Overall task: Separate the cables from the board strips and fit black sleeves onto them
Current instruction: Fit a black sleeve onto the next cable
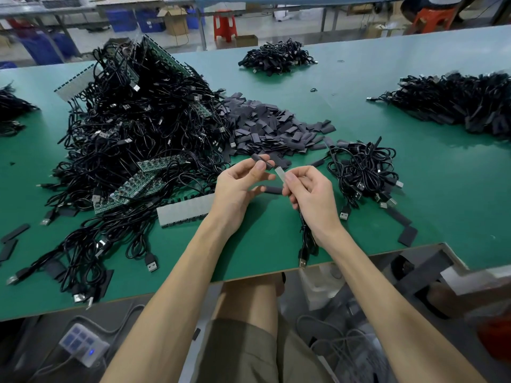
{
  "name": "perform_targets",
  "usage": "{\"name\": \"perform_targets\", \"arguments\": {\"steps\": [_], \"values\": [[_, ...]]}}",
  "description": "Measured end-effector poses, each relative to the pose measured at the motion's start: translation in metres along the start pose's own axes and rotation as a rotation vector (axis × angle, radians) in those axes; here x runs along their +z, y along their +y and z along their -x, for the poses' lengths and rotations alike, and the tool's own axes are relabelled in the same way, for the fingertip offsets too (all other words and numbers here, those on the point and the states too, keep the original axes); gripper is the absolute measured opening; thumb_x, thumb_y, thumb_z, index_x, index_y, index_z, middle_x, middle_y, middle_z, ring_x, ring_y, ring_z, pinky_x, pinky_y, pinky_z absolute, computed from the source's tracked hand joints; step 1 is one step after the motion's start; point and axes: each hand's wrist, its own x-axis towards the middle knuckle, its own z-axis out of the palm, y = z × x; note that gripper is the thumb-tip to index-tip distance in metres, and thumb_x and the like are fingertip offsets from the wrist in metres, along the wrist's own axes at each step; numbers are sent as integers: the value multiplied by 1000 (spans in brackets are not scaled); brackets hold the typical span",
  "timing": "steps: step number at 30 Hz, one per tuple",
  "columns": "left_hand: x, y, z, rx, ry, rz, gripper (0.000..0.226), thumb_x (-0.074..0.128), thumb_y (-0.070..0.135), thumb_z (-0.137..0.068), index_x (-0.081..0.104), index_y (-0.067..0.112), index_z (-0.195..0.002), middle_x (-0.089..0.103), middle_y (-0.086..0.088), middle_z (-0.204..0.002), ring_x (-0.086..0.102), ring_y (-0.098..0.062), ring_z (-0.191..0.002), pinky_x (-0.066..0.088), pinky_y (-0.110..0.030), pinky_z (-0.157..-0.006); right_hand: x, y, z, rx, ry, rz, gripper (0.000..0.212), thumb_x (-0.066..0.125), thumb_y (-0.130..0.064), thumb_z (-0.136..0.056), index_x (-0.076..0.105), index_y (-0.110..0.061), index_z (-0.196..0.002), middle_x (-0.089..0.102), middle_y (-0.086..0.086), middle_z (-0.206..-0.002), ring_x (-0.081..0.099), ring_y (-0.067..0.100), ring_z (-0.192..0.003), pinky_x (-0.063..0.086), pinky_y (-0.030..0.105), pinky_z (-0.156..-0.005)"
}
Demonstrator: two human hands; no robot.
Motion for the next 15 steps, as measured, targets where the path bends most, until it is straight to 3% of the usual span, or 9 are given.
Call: {"name": "perform_targets", "arguments": {"steps": [15], "values": [[-1, -1, 1, 42, -34, -4, 23, 75, 23, -86, 73, 8, -104, 75, -3, -107, 68, -15, -86, 52, -26, -70, -1, -1, 3, 25, -47, -57, 12, 61, -17, -103, 61, -11, -93, 68, 0, -68, 49, 11, -54, 40, 21, -49]]}}
